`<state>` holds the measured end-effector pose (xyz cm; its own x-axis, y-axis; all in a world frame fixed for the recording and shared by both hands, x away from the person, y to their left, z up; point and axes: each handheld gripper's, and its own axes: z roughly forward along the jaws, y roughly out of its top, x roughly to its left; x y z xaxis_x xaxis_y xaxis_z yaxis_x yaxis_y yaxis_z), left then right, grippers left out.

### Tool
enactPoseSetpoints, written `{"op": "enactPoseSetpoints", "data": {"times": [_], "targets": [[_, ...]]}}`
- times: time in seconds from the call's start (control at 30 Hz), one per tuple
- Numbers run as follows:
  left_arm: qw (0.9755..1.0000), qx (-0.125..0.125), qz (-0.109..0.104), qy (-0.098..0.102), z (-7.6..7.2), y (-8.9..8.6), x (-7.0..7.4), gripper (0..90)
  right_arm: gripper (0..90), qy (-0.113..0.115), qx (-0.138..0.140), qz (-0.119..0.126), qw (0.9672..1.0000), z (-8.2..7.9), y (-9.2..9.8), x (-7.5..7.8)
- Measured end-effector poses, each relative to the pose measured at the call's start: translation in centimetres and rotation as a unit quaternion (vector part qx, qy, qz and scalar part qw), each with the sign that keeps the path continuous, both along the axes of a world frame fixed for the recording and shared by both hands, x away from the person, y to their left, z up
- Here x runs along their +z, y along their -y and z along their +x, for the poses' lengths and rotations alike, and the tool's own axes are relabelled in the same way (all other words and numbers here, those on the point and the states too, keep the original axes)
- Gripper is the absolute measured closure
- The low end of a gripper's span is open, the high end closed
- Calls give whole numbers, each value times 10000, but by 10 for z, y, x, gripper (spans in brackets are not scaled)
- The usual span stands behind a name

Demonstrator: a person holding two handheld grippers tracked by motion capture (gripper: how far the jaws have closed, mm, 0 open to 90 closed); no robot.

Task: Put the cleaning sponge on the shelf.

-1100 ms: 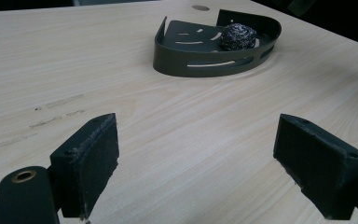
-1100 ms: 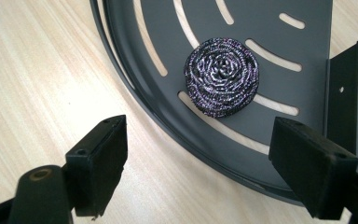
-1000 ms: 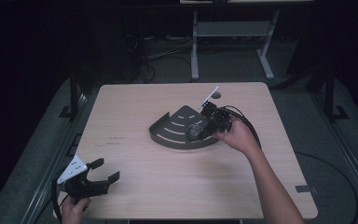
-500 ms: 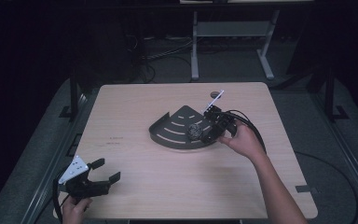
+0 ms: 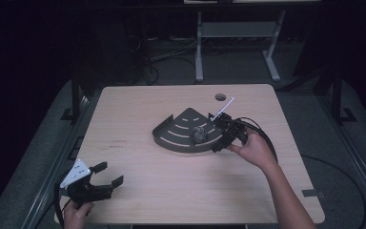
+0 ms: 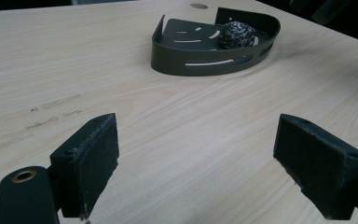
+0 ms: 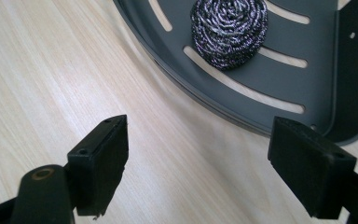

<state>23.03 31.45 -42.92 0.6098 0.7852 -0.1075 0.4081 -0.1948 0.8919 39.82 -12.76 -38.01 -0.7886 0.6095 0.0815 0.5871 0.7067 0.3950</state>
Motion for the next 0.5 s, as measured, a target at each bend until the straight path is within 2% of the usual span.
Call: {"op": "enactPoseSetpoints", "data": {"times": [0.1, 0.5], "targets": [[10000, -1, 21, 9, 0, 0, 0, 133, 202, 23, 18, 105, 9999, -4, 2, 1], [10000, 21, 3, -10, 0, -1, -1, 133, 205, -29, -74, 178, 9998, -15, 15, -9]]}}
